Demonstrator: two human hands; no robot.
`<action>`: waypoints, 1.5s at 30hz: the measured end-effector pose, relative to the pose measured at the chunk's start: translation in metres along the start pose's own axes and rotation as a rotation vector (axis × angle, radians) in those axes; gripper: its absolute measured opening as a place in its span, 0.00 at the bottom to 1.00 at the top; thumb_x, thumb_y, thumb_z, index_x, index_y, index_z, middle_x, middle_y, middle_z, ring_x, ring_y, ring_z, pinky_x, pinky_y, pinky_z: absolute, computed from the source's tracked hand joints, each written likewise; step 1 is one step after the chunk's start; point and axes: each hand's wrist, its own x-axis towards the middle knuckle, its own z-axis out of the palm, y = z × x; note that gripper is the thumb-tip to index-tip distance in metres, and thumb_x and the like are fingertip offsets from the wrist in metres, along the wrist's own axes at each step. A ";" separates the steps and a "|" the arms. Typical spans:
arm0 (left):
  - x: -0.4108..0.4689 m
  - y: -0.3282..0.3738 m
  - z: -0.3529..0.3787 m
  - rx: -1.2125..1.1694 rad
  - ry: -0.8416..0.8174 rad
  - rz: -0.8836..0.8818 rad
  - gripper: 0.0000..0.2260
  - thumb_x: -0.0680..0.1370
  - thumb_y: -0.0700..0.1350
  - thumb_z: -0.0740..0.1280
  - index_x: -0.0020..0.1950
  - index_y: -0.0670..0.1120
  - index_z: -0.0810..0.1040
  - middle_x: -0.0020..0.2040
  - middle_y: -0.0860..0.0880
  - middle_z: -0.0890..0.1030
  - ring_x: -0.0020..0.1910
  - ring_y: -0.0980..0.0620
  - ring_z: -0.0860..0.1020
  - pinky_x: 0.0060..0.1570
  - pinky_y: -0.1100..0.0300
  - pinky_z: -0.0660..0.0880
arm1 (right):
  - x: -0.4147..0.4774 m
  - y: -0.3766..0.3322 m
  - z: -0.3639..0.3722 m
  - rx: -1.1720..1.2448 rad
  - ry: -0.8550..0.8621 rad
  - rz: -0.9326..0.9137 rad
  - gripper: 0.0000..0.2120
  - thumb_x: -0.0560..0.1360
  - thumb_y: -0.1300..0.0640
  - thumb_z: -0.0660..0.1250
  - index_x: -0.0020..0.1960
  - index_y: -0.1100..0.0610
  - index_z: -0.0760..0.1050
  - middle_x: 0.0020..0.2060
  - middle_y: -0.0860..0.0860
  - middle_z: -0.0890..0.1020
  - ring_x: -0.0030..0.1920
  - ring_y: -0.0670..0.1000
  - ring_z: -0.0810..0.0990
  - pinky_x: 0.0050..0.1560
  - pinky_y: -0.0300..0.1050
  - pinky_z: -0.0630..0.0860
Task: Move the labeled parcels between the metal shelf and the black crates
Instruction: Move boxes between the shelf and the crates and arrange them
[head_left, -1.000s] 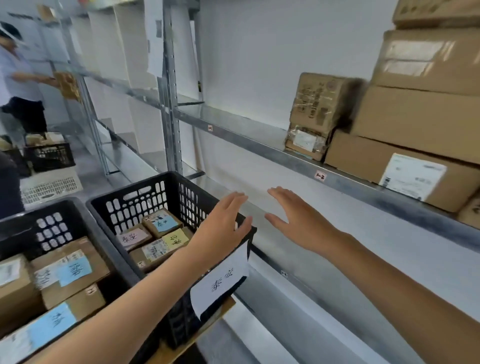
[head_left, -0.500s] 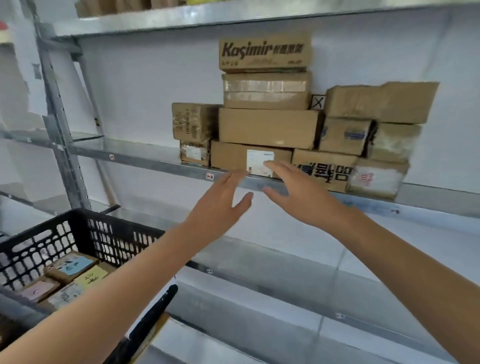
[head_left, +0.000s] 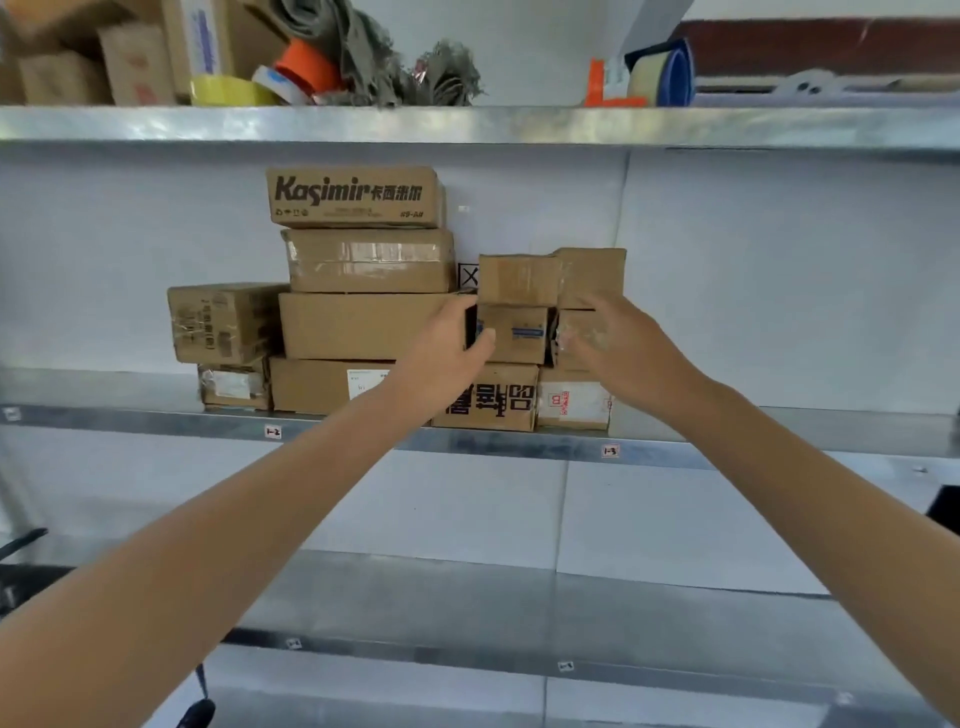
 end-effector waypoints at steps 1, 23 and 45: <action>0.007 0.003 0.001 -0.016 0.007 -0.035 0.23 0.83 0.50 0.61 0.77 0.48 0.62 0.73 0.51 0.69 0.59 0.61 0.68 0.51 0.70 0.64 | 0.005 0.002 -0.001 0.002 0.001 0.010 0.27 0.83 0.48 0.61 0.78 0.54 0.61 0.75 0.52 0.68 0.72 0.53 0.68 0.64 0.41 0.62; 0.063 0.003 0.023 -0.691 0.129 -0.327 0.15 0.81 0.48 0.63 0.68 0.53 0.72 0.59 0.56 0.74 0.57 0.59 0.74 0.55 0.63 0.71 | 0.073 -0.002 0.031 0.401 0.100 0.178 0.23 0.80 0.53 0.66 0.73 0.55 0.66 0.56 0.43 0.74 0.57 0.46 0.74 0.44 0.32 0.67; -0.137 -0.032 0.020 -0.762 0.439 -0.447 0.10 0.78 0.46 0.71 0.46 0.40 0.76 0.50 0.53 0.85 0.50 0.60 0.82 0.45 0.69 0.78 | -0.087 -0.033 0.108 0.918 -0.071 0.348 0.27 0.73 0.46 0.74 0.70 0.47 0.71 0.61 0.42 0.79 0.58 0.44 0.81 0.61 0.48 0.79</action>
